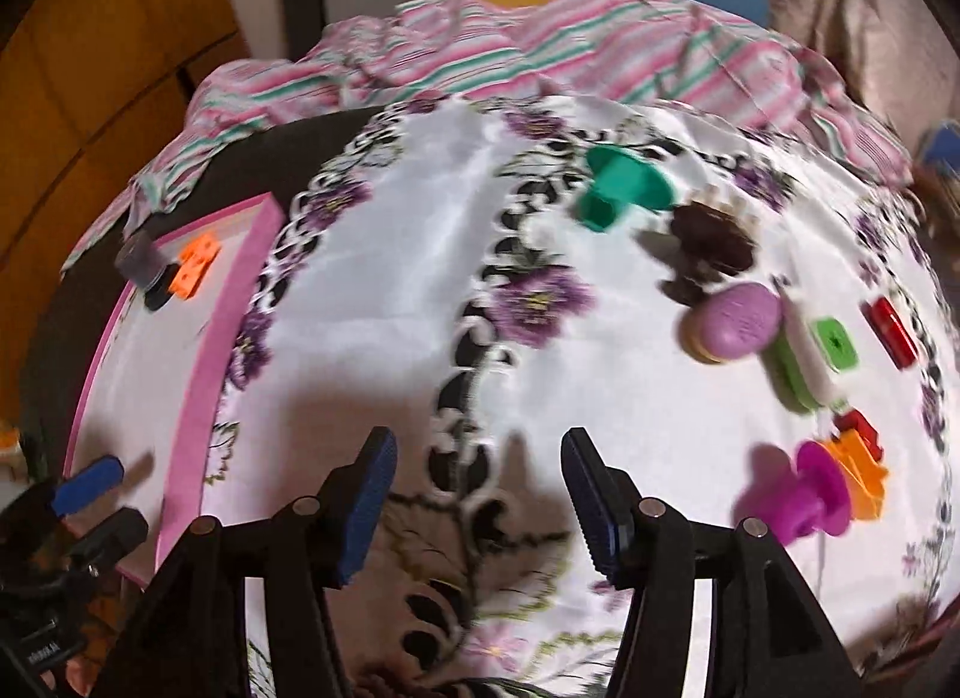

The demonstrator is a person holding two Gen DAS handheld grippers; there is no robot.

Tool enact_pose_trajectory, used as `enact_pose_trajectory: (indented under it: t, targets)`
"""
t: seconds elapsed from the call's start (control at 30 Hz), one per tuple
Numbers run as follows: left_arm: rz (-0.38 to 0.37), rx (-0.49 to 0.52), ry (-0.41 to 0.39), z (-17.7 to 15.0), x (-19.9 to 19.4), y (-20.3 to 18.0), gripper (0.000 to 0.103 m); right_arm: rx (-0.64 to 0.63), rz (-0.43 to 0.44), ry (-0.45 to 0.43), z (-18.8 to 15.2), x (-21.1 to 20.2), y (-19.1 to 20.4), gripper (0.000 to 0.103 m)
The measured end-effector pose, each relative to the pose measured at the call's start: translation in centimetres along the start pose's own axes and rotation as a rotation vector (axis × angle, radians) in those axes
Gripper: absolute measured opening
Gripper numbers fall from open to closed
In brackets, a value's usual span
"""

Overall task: Organize rigid objects
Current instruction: 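Move the right tool to the white green-faced plug device and grasp it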

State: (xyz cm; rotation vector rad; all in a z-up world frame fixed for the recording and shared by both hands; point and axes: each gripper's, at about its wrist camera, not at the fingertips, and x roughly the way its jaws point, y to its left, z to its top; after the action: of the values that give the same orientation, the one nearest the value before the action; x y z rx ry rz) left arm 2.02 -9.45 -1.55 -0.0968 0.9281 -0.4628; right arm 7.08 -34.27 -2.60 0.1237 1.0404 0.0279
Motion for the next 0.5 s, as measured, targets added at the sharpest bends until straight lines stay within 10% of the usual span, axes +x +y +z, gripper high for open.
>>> enact_pose_trajectory:
  t: [0.5]
  targets:
    - [-0.028, 0.066, 0.039, -0.5, 1.0, -3.1, 0.062, 0.354, -0.228, -0.093, 3.7, -1.4, -14.9, 0.064]
